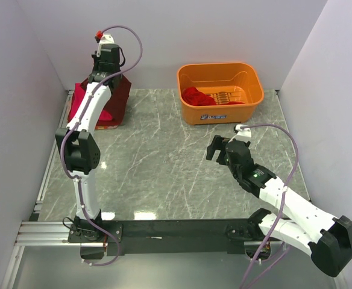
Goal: Fold and stack the t-shirts
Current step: Neatly place the folded tshirt to the corner
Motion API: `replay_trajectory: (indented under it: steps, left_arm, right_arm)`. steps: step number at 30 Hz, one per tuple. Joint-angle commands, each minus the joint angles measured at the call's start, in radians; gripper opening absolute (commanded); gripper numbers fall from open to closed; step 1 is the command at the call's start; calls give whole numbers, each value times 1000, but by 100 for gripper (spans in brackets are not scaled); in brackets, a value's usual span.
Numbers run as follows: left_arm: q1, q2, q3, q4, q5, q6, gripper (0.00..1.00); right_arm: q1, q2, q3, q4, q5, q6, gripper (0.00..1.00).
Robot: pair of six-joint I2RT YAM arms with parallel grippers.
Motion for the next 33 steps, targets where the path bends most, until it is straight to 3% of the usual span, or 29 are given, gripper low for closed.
replay_trajectory:
  steps: [1, 19, 33]
  left_arm:
    - [-14, -113, 74, 24, 19, -35, 1]
    - [-17, -55, 54, 47, -40, -21, 1]
    - [64, 55, 84, 63, -54, 5, 1]
  right_arm:
    - [-7, 8, 1, 41, 10, -7, 100]
    - [-8, 17, 5, 33, 20, -7, 100]
    - [-10, 20, 15, 21, 57, -7, 100]
